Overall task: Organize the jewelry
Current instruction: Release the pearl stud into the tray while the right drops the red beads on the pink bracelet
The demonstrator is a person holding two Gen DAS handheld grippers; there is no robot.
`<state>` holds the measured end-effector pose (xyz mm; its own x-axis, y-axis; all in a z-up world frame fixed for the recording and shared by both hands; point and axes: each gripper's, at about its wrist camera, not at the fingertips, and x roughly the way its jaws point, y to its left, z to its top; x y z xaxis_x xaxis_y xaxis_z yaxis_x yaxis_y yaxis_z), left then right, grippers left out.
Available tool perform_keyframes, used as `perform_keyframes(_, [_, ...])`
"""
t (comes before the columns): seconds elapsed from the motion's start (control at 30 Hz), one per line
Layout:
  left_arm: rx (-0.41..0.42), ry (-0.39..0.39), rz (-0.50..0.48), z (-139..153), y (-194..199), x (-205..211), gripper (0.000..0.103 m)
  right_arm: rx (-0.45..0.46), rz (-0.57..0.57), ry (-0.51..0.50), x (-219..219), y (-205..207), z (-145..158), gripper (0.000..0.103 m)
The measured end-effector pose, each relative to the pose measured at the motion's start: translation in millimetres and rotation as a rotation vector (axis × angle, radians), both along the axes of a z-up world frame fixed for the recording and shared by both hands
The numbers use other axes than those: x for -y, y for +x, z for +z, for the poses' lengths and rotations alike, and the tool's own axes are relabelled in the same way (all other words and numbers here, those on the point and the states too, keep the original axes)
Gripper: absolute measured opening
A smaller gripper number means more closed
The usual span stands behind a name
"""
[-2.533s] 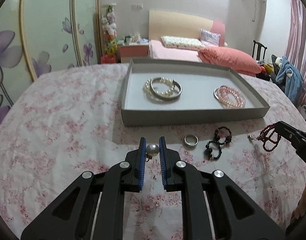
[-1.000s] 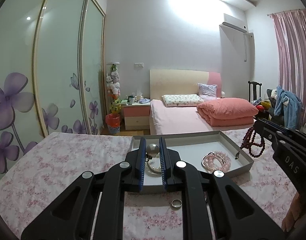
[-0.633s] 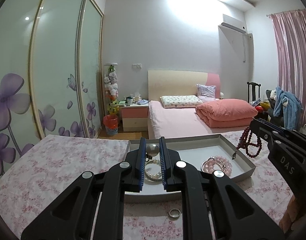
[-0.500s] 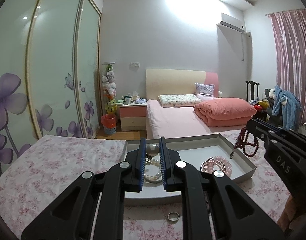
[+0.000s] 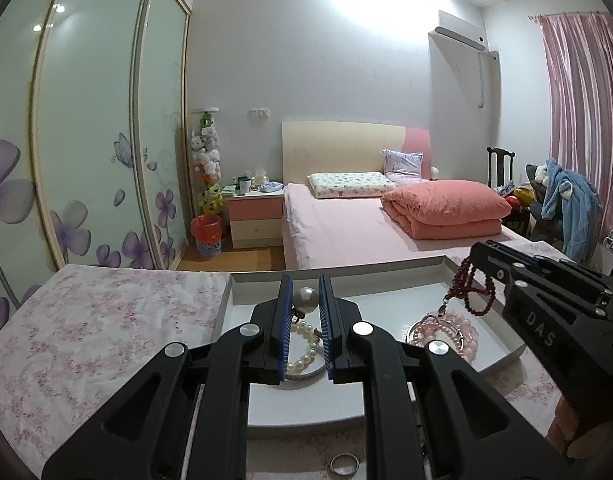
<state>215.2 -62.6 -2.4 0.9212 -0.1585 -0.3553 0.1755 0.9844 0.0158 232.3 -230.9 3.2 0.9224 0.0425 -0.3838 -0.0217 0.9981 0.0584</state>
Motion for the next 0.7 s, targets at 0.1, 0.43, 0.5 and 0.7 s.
perform_keyframes(0.1, [-0.025, 0.007, -0.009, -5.4, 7.7, 3.3, 0.014, -0.028, 0.007, 0.006, -0.5, 10.4, -6.5, 0.009])
perform_keyframes(0.43, [-0.106, 0.01, -0.032, -19.8, 26.2, 10.6, 0.015, -0.116, 0.014, 0.054, 10.4, 31.4, -23.9, 0.02])
perform_keyframes(0.5, [-0.109, 0.01, -0.032, -20.1, 26.0, 8.4, 0.017, -0.113, 0.01, 0.055, 11.9, 29.1, -23.2, 0.024])
perform_keyframes(0.7, [-0.088, 0.0, -0.016, -13.0, 18.8, -2.3, 0.032, -0.113, -0.003, 0.065, 20.6, 18.6, -21.3, 0.024])
